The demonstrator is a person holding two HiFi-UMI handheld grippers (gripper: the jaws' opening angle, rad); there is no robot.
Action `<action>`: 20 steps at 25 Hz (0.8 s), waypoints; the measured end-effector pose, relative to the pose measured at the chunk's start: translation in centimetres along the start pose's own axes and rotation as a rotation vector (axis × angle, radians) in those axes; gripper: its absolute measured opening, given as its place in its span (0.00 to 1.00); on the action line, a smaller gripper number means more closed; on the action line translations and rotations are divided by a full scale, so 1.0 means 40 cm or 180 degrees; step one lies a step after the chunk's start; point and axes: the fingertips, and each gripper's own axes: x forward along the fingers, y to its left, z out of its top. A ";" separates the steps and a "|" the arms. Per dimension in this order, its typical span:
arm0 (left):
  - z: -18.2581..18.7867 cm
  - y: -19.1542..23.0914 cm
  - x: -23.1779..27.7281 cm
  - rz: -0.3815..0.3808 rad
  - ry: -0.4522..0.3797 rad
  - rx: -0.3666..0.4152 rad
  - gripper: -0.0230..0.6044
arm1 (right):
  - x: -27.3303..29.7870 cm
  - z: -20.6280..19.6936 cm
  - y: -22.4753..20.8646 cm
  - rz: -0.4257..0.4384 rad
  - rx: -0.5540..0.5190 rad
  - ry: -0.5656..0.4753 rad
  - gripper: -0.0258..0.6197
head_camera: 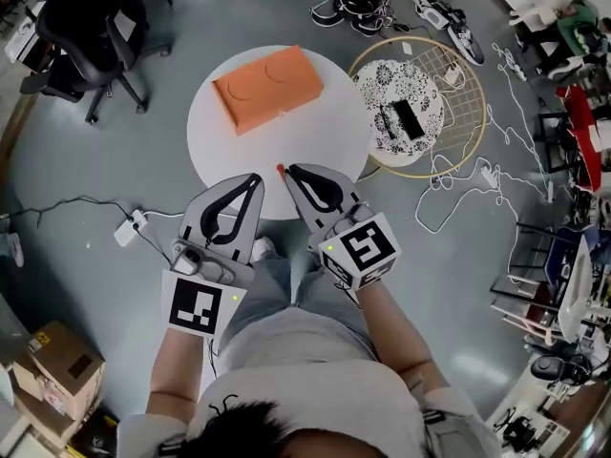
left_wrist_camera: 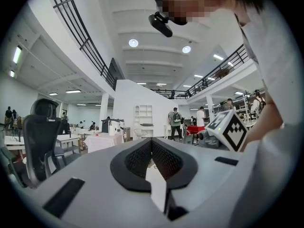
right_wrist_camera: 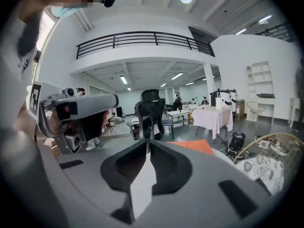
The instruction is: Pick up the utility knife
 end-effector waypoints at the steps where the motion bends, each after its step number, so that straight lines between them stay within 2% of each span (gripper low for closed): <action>1: -0.008 0.006 0.005 -0.0033 0.0012 -0.0005 0.05 | 0.012 -0.018 -0.007 -0.0031 0.0027 0.0055 0.07; 9: -0.076 0.069 0.034 -0.0137 0.0076 -0.0053 0.05 | 0.102 -0.193 -0.067 -0.0276 0.0274 0.0542 0.13; 20: -0.159 0.119 0.068 -0.0181 0.0213 -0.0079 0.05 | 0.170 -0.414 -0.132 -0.0529 0.0391 0.1150 0.15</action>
